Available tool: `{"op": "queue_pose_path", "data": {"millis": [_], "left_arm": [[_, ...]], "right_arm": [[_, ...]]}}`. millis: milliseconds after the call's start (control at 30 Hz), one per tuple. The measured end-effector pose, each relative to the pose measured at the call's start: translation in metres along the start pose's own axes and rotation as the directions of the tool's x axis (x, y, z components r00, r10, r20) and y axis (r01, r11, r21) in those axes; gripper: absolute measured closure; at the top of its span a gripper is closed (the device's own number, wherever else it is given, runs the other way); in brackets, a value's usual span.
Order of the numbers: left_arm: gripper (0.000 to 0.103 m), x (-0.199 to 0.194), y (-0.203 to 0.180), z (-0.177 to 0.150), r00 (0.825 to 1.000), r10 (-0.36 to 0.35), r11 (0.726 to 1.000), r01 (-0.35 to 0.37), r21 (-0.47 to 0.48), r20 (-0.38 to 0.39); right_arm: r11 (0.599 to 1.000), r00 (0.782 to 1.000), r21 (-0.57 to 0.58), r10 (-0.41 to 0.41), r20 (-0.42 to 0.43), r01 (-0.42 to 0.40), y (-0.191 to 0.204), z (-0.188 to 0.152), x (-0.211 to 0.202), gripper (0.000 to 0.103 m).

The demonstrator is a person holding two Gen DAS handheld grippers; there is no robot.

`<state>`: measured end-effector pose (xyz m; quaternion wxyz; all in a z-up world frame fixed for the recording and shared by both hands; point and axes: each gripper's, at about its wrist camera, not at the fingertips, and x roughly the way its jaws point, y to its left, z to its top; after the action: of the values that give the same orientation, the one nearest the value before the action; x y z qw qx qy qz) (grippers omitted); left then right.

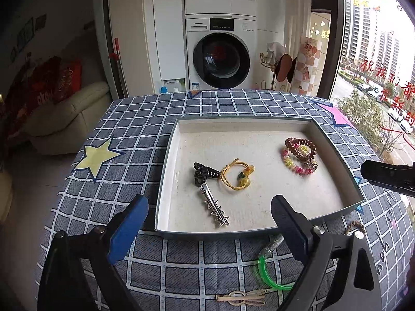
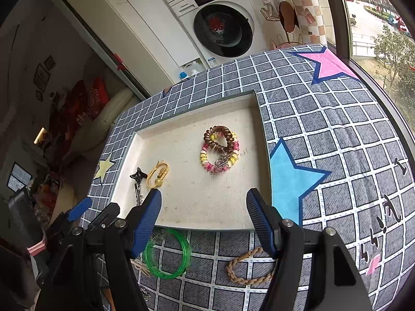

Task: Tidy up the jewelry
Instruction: 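Open the left gripper to drop the silver clip while the right gripper releases the pendant, then lift both open grippers out of the tray toward the green bangle and braided bracelet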

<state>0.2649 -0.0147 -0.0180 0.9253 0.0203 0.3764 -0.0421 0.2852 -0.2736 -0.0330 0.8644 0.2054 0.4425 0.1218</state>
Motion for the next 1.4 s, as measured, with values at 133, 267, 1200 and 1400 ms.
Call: {"op": "queue_pose_path", "data": {"millis": [133,267,1200,1400], "left_arm": [[0.000,-0.012,0.004,-0.010,1.000,0.008,1.000,-0.008,0.001,-0.003],[0.000,-0.020,0.010,-0.022,1.000,0.017,1.000,-0.017,-0.013,-0.007],[0.000,-0.025,-0.004,-0.072,0.992,-0.043,0.999,0.043,0.000,-0.121],[0.000,-0.019,-0.006,-0.070,0.987,-0.077,0.997,0.078,0.001,-0.143]], "right_arm": [[1.000,1.000,0.005,-0.009,0.004,0.009,-0.006,-0.013,-0.014,0.031],[1.000,1.000,0.007,-0.021,0.010,0.020,-0.011,-0.026,-0.026,0.019],[0.985,0.978,-0.008,-0.175,-0.115,0.175,-0.034,-0.103,-0.038,0.000],[0.979,0.970,-0.004,-0.204,-0.128,0.205,-0.039,-0.103,-0.034,0.000]]}}
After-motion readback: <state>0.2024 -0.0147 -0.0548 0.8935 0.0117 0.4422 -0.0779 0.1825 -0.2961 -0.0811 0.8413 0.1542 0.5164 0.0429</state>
